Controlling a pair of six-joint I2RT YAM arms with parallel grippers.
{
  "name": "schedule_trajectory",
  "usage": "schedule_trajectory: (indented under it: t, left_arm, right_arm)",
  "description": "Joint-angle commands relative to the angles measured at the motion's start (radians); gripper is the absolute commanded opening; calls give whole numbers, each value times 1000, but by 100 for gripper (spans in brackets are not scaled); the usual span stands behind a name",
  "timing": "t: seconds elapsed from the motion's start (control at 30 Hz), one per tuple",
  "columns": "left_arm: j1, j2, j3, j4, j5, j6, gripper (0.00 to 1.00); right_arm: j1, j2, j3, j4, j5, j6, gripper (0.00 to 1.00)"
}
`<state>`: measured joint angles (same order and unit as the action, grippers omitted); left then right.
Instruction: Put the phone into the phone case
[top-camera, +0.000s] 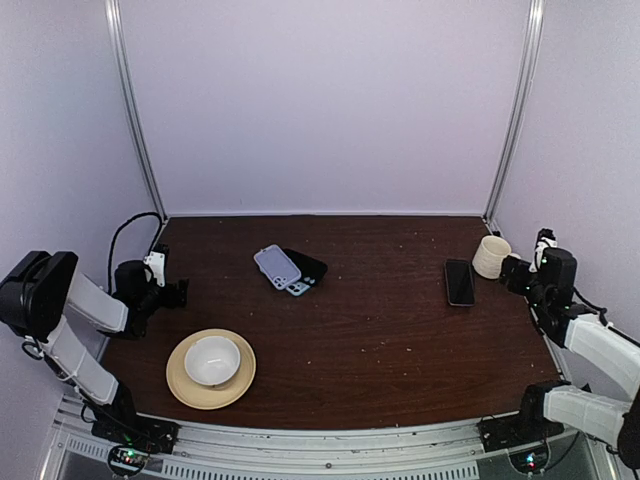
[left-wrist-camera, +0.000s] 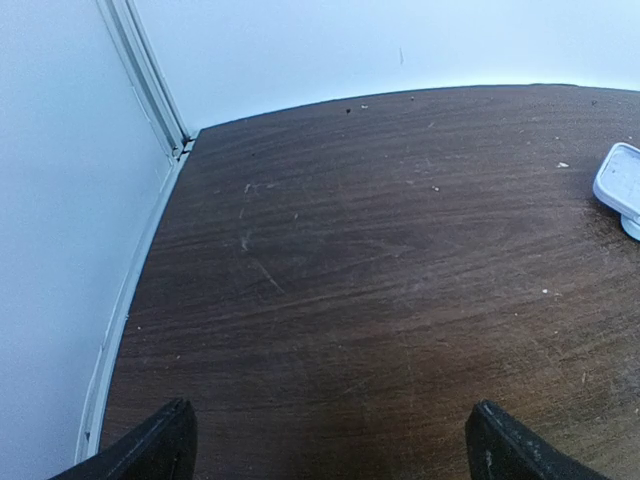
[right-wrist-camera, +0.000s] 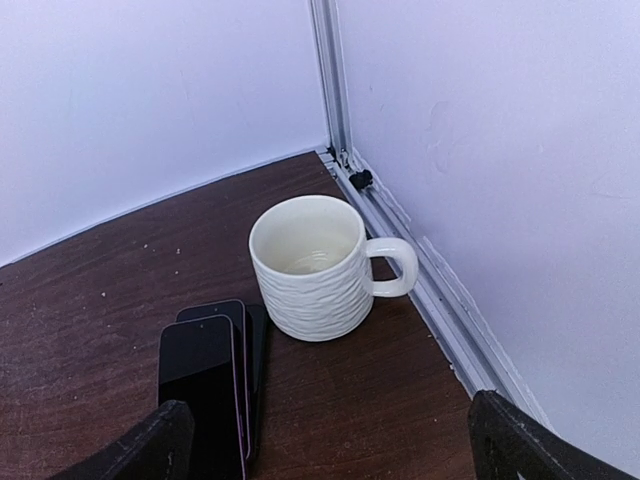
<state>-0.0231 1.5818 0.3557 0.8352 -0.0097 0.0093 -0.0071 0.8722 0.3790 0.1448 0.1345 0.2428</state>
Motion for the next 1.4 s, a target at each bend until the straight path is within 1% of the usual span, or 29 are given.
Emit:
schedule_trajectory:
  t: [0.0, 0.03, 0.1, 0.13, 0.17, 0.23, 0.3, 0.37, 0.4, 0.47, 0.53, 0.6, 0.7, 0.73, 0.8, 0.83, 0.9, 1.0, 1.1, 1.23, 1.3, 1.37]
  left_arm:
    - [-3, -36, 26, -31, -32, -6, 98]
    - [-14, -68, 60, -125, -107, -32, 98]
    - [-24, -138, 189, -401, -242, -80, 97]
    - [-25, -163, 238, -480, -279, -99, 98]
    - [-25, -185, 272, -531, -285, -101, 97]
    - [-24, -231, 346, -636, -201, -106, 97]
    - [-37, -273, 427, -759, -57, -150, 98]
    - [-100, -290, 507, -824, 50, -180, 96]
    - [-159, -280, 556, -887, 66, -168, 94]
    - [-285, -218, 700, -1035, 83, -115, 93]
    - [-375, -106, 886, -1225, 119, -89, 89]
    - [-426, 24, 1063, -1404, 147, -97, 82]
    - [-485, 201, 1250, -1573, 140, -95, 67]
    - [-509, 249, 1285, -1606, 137, -73, 65]
    - [-553, 336, 1333, -1645, 151, -23, 64]
    - [-567, 375, 1354, -1660, 158, 19, 64]
    - [-579, 446, 1387, -1682, 162, 53, 64]
    - [-580, 515, 1419, -1682, 158, 91, 65]
    - [-581, 572, 1452, -1682, 123, 102, 66]
    - [-581, 613, 1467, -1633, 181, 109, 65]
    - [-581, 628, 1464, -1591, 164, 106, 61]
    - [-581, 642, 1469, -1565, 138, 98, 50]
  right_arm:
    - [-1, -69, -37, 14, 71, 31, 100]
    - [-1, -90, -49, 22, 76, 41, 99]
    - [-1, -141, -70, 27, 78, 63, 100]
    - [-1, -170, -76, 16, 74, 76, 99]
    - [-1, -200, -82, 16, 57, 76, 99]
    - [-2, -255, -94, 19, 20, 68, 99]
    - [-2, -285, -68, -16, -25, 58, 99]
    - [-2, -288, -12, -97, -94, 50, 100]
    - [-2, -278, 24, -129, -126, 49, 99]
    - [-2, -241, 99, -198, -236, 35, 99]
    - [-1, -188, 178, -260, -364, 25, 99]
    - [-1, -131, 253, -320, -441, 29, 99]
    - [6, -54, 341, -400, -490, 48, 98]
    - [7, -37, 359, -417, -497, 49, 97]
    - [7, -17, 372, -430, -501, 52, 97]
    - [30, -14, 370, -428, -501, 55, 97]
    - [47, -13, 360, -423, -498, 63, 97]
    - [61, -15, 343, -416, -490, 67, 97]
    - [65, -6, 330, -422, -479, 65, 97]
    - [67, 13, 316, -418, -500, 61, 98]
    - [66, 18, 311, -404, -521, 58, 98]
    - [67, 26, 312, -399, -530, 57, 98]
